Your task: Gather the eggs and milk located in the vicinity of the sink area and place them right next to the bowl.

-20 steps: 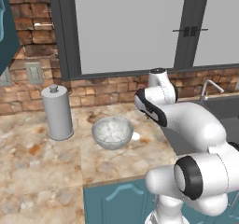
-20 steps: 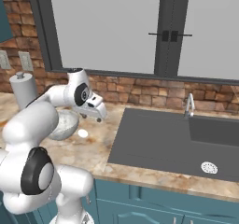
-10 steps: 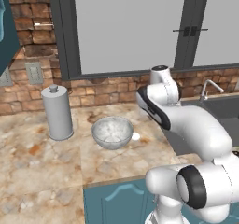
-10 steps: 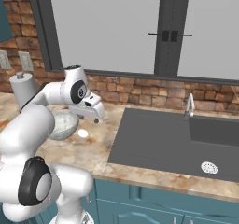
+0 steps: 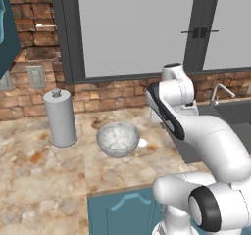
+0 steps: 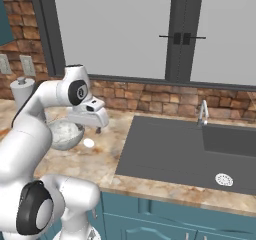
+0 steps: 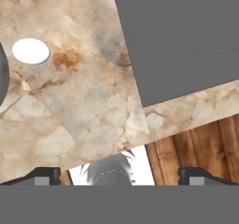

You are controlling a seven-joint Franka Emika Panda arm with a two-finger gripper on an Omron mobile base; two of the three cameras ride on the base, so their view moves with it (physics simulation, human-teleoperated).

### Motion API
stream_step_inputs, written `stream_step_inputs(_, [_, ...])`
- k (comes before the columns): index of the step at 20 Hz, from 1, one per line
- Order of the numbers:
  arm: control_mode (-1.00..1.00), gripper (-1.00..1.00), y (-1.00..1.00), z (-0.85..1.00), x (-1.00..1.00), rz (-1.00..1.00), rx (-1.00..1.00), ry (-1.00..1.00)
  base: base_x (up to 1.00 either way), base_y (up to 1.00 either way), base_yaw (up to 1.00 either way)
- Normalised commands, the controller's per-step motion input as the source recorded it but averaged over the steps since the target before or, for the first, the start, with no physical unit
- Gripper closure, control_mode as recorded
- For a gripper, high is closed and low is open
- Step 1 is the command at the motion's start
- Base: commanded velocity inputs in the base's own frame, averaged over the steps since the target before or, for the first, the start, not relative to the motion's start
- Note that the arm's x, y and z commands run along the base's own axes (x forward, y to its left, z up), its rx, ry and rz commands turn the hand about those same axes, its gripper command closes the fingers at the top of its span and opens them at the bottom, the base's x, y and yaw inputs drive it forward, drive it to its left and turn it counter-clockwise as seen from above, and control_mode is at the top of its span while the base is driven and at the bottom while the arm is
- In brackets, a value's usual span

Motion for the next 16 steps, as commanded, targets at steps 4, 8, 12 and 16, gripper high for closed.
stream_step_inputs(4, [-1.00,-1.00,0.00,0.00,-0.19,0.05,0.06,0.00,0.00,0.00,0.00])
stream_step_inputs(8, [-1.00,-1.00,0.00,0.00,0.00,0.00,0.00,0.00,0.00,0.00,0.00])
stream_step_inputs(12, [-1.00,-1.00,-0.04,-0.06,0.00,0.02,0.00,0.00,0.00,0.00,0.00])
stream_step_inputs(16, [1.00,-1.00,-0.08,-0.02,0.00,0.01,0.00,0.00,0.01,-0.47,0.02])
